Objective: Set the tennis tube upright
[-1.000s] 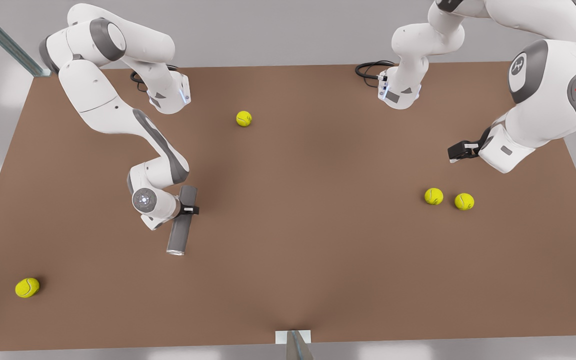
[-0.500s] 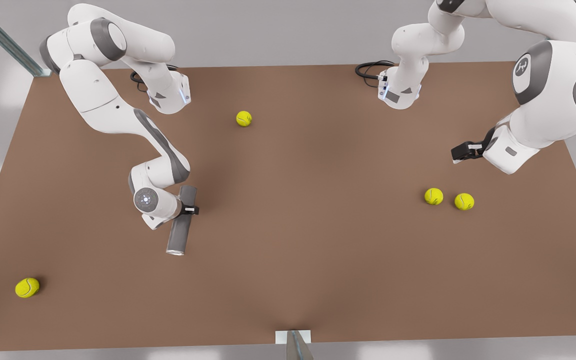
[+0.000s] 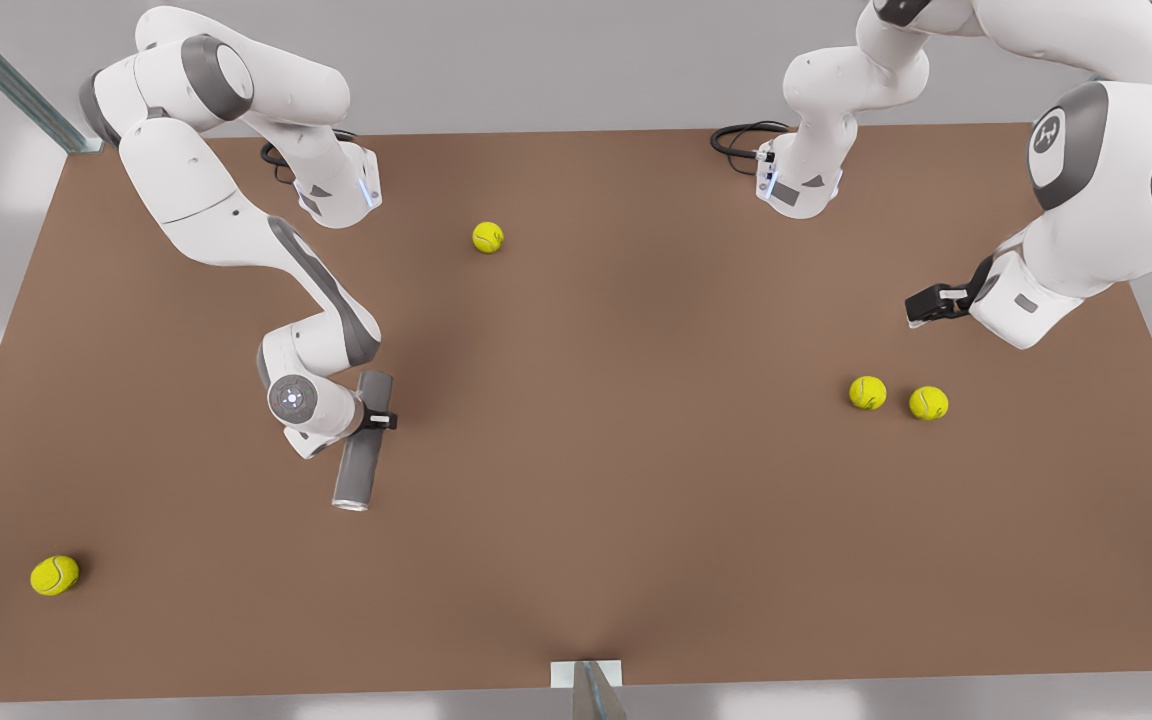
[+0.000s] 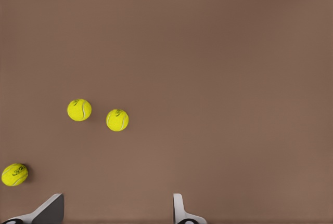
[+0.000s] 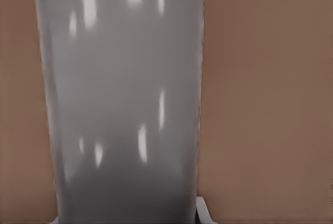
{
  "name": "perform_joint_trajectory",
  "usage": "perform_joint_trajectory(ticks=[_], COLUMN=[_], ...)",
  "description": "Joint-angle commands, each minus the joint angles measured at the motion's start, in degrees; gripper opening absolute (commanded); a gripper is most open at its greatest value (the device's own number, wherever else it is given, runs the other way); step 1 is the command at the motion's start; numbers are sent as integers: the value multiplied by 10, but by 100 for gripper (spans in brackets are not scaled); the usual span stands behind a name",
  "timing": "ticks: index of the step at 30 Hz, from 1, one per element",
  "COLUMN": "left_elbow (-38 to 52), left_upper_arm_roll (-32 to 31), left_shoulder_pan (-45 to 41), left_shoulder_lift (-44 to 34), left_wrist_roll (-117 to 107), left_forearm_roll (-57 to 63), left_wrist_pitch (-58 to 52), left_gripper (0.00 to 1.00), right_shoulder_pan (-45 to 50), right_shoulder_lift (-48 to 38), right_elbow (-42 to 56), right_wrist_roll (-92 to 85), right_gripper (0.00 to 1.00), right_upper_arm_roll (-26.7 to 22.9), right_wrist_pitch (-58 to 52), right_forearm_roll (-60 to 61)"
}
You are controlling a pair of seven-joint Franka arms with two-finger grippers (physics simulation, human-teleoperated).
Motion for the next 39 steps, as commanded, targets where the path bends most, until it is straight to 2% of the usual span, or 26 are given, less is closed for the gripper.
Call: perform_joint_trajectory(ticks=[1, 30, 39], left_elbow=[0, 0, 0], left_upper_arm_roll=[0, 1, 0], left_shoulder_pan=[0, 6, 5], left_shoulder_lift=[-1, -1, 1], left_wrist_roll=[1, 0, 0], left_forearm_roll=[1, 1, 1], left_wrist_pitch=[1, 0, 3], left_gripper=[100, 100, 100], right_shoulder_pan=[0, -6, -14], right_shoulder_lift=[-1, -47, -89], right_elbow=[0, -2, -2], right_wrist_roll=[4, -9, -8], right_gripper=[78, 76, 75], right_upper_arm_roll=[0, 10, 70], right_wrist_pitch=[0, -33, -65], right_forearm_roll=[0, -3, -3])
